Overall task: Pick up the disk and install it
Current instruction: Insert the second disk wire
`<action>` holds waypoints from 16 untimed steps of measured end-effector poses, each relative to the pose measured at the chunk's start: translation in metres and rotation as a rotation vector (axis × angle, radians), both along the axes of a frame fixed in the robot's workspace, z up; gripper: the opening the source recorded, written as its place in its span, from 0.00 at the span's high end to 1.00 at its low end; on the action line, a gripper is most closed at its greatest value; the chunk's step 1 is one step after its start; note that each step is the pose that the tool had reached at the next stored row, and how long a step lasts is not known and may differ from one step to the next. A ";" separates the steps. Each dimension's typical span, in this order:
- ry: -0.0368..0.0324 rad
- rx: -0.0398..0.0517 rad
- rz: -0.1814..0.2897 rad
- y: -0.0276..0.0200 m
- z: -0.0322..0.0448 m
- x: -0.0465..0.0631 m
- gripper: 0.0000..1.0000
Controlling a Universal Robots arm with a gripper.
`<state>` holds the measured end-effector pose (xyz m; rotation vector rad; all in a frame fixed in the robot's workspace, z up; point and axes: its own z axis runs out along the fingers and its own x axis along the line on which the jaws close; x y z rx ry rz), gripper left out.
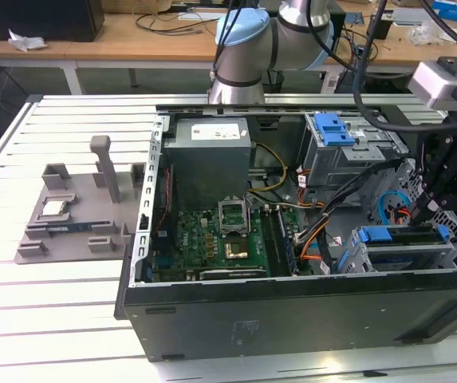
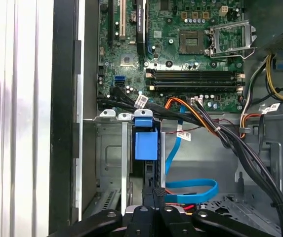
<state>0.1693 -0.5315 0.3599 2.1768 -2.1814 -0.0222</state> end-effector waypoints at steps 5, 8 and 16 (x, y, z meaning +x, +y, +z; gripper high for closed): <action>-0.0063 0.0002 0.000 -0.0006 -0.0013 -0.008 0.89; -0.0063 0.0001 0.001 -0.0021 -0.0013 -0.008 0.89; -0.0060 0.0003 0.001 -0.0066 -0.0056 -0.008 0.89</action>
